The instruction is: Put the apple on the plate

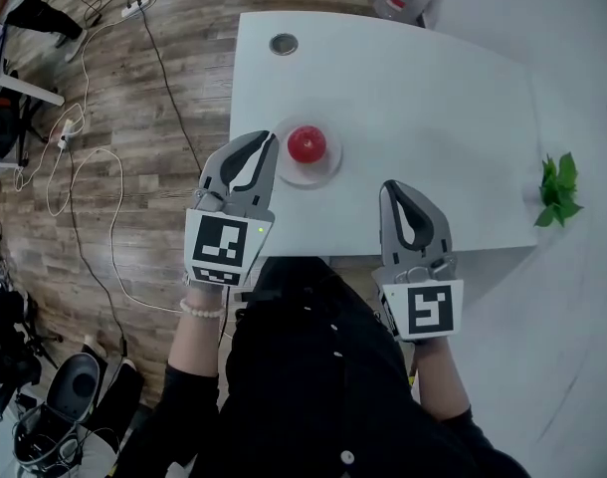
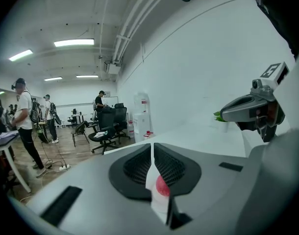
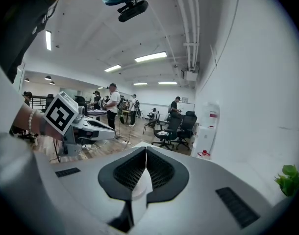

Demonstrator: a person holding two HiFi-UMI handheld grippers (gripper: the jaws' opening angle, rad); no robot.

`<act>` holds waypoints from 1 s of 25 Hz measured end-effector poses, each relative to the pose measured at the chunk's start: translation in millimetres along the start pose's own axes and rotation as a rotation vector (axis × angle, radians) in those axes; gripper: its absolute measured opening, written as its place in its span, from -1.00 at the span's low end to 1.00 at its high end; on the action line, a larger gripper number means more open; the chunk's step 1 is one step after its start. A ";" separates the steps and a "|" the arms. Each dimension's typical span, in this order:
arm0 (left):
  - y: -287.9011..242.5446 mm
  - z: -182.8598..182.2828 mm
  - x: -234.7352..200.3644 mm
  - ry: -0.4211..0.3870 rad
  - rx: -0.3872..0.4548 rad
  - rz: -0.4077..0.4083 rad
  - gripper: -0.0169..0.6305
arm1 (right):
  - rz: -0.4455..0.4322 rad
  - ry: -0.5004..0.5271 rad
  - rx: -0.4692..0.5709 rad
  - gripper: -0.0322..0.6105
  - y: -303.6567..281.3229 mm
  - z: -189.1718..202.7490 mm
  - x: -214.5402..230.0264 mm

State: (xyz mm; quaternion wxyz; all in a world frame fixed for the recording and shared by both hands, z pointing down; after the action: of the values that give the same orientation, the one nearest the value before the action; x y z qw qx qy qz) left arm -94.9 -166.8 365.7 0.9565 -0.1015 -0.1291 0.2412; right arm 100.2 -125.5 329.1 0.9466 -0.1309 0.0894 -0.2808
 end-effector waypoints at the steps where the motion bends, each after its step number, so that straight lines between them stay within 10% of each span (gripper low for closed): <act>1: 2.9 -3.9 -0.8 0.003 0.004 -0.004 -0.86 | -0.002 0.000 0.006 -0.77 -0.2 -1.4 0.6; 25: 54.0 -59.1 10.4 0.023 0.022 -0.081 -0.89 | -0.070 0.047 0.102 -0.77 -6.4 -34.3 -0.4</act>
State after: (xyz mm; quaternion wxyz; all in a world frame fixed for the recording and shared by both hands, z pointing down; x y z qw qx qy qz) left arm -92.1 -122.9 297.9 0.9679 -0.0884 -0.1195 0.2025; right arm 88.3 -137.3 298.5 0.9393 -0.0788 0.0924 -0.3208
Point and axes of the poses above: the fingertips, and each gripper's own axes: y backward along the fingers, x to its right, z out of its underside, the point moved 5 cm from there along y, backward along the fingers, and after that the axes turned 5 degrees about -y, right-handed, at the moved point
